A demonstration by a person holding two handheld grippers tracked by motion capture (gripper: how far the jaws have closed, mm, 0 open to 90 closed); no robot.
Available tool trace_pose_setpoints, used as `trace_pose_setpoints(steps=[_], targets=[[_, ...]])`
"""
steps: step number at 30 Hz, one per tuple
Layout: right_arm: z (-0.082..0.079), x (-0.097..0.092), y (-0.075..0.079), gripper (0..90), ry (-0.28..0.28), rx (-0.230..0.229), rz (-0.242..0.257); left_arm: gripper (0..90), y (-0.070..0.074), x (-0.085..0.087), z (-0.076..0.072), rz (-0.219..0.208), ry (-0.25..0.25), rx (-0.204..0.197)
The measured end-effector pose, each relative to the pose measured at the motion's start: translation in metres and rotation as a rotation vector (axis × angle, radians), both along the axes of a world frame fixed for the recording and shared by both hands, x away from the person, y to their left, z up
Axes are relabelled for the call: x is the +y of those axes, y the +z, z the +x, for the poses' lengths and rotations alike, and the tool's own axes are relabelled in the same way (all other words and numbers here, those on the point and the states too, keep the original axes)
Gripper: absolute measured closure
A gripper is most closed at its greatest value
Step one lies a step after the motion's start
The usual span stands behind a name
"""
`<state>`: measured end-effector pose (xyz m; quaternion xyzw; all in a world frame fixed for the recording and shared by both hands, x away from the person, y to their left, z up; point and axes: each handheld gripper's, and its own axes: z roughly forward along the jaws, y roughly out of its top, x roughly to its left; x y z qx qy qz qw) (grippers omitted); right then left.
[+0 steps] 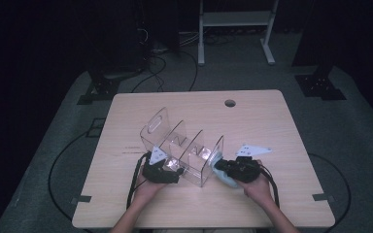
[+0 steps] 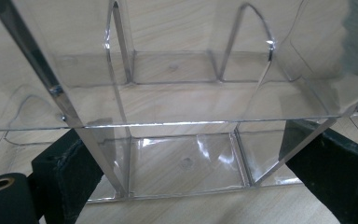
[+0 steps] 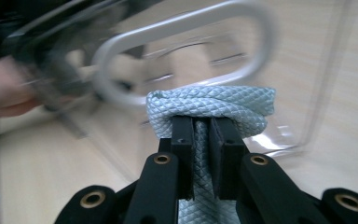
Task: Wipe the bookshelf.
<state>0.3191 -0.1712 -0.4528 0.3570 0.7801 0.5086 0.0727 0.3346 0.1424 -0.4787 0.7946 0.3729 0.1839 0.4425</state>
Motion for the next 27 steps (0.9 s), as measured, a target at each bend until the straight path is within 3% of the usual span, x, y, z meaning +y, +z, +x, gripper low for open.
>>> trace_pose_setpoints(steps=[2,4,10,18,22,24,27], targets=[[-0.008,0.006,0.000,80.8,0.055,0.008,0.006,6.4,0.000,0.001,0.000,-0.003,0.000,0.001],[-0.013,0.009,0.000,80.8,0.072,0.003,0.003,6.4,-0.001,0.001,0.000,-0.012,0.002,-0.005],[-0.003,0.003,0.001,80.9,0.020,0.004,-0.010,6.4,-0.001,-0.001,0.000,-0.006,0.009,-0.003],[-0.023,0.019,0.012,81.0,0.102,-0.026,-0.043,6.5,-0.001,0.003,0.000,-0.012,0.010,-0.006],[-0.030,0.018,0.026,81.3,0.121,-0.057,0.033,6.5,-0.001,0.002,0.000,-0.013,0.012,-0.005],[-0.031,0.019,0.028,81.3,0.119,-0.075,0.014,6.5,-0.001,0.003,0.001,-0.012,0.010,-0.004],[-0.035,0.025,0.022,81.3,0.136,-0.057,0.001,6.5,-0.001,0.003,0.001,-0.006,0.007,-0.003]])
